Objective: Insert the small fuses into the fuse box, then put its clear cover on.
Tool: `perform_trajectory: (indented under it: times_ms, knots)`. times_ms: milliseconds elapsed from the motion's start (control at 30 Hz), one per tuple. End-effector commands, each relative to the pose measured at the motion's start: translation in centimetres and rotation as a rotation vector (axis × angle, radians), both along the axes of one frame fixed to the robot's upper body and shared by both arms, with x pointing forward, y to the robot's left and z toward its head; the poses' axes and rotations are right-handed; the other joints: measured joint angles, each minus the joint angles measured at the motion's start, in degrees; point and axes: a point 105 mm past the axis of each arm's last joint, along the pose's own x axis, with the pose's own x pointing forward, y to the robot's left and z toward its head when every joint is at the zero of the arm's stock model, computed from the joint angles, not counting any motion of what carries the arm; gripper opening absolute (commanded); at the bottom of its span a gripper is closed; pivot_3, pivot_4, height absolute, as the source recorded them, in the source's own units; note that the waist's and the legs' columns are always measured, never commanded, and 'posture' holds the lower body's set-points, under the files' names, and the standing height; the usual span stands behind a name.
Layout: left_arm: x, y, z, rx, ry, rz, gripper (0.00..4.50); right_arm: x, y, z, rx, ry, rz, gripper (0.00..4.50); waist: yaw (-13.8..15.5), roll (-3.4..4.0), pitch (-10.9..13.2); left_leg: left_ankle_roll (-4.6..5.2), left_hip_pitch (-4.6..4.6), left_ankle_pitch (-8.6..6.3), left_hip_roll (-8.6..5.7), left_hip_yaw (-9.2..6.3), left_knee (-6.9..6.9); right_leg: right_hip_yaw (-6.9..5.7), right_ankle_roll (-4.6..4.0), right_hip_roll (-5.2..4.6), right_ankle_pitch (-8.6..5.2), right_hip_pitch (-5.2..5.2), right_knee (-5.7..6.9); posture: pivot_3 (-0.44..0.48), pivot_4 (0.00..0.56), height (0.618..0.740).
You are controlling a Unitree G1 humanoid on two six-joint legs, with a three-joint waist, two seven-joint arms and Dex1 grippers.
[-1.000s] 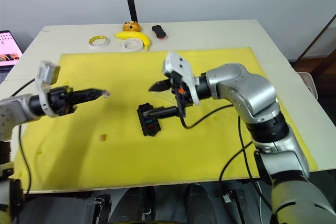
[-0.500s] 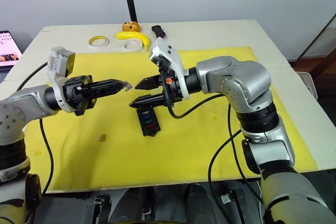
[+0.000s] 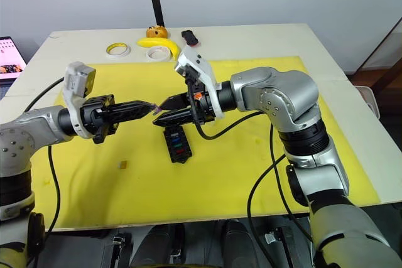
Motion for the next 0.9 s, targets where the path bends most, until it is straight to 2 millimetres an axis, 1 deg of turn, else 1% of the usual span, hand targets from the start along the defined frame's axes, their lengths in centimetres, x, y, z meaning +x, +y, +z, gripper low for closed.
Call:
perform_trajectory:
  times_ms: [33, 500, 600, 667, 700, 900]
  knots:
    - [-0.38, -0.01, 0.67, 0.003, -0.041, -0.011, 0.0, -0.43, 0.37, 1.16, 0.011, -0.053, 0.027, 1.98, 0.0, 0.0, 0.0, 0.0, 0.0, 0.0, 0.0, 0.0, 0.0, 0.0, 0.0, 0.0, 0.0, 0.0, 0.0, 0.0, 0.15, 0.74]
    - [-0.51, -0.15, 0.34, 0.019, -0.04, -0.021, 0.0, -0.63, 0.64, 1.2, 0.011, -0.06, 0.045, 1.98, 0.0, 0.0, 0.0, 0.0, 0.0, 0.0, 0.0, 0.0, -0.01, 0.0, 0.0, 0.0, 0.0, 0.0, -0.01, 0.0, 0.15, 0.74]
    - [-0.48, -0.3, 0.29, 0.015, -0.04, -0.024, 0.0, -0.7, 0.69, 1.2, 0.01, -0.061, 0.051, 1.18, 0.0, 0.0, 0.0, 0.0, 0.0, 0.0, 0.0, 0.0, -0.01, 0.0, 0.0, 0.0, 0.0, 0.0, -0.02, 0.0, 0.15, 0.74]
    - [-0.46, -0.38, 0.3, 0.016, -0.042, -0.023, 0.0, -0.69, 0.76, 1.06, 0.004, -0.062, 0.053, 0.22, 0.0, 0.0, 0.0, 0.0, 0.0, 0.0, 0.01, 0.0, -0.01, 0.0, 0.0, 0.0, 0.0, 0.0, -0.02, 0.0, 0.15, 0.74]
    - [-0.46, -0.4, 0.33, 0.015, -0.044, -0.023, 0.0, -0.68, 0.76, 0.96, -0.001, -0.062, 0.053, 0.05, 0.0, 0.0, 0.0, 0.0, 0.0, 0.0, 0.01, 0.0, -0.01, 0.0, 0.0, 0.0, 0.0, 0.0, -0.02, 0.0, 0.15, 0.74]
    - [-0.59, -0.52, 0.34, 0.011, -0.047, -0.024, 0.0, -0.73, 0.74, 0.59, -0.012, -0.064, 0.056, 0.05, 0.0, 0.0, 0.0, 0.0, 0.0, 0.0, 0.01, 0.0, -0.02, 0.0, 0.0, 0.0, 0.0, 0.0, -0.03, 0.0, 0.15, 0.74]
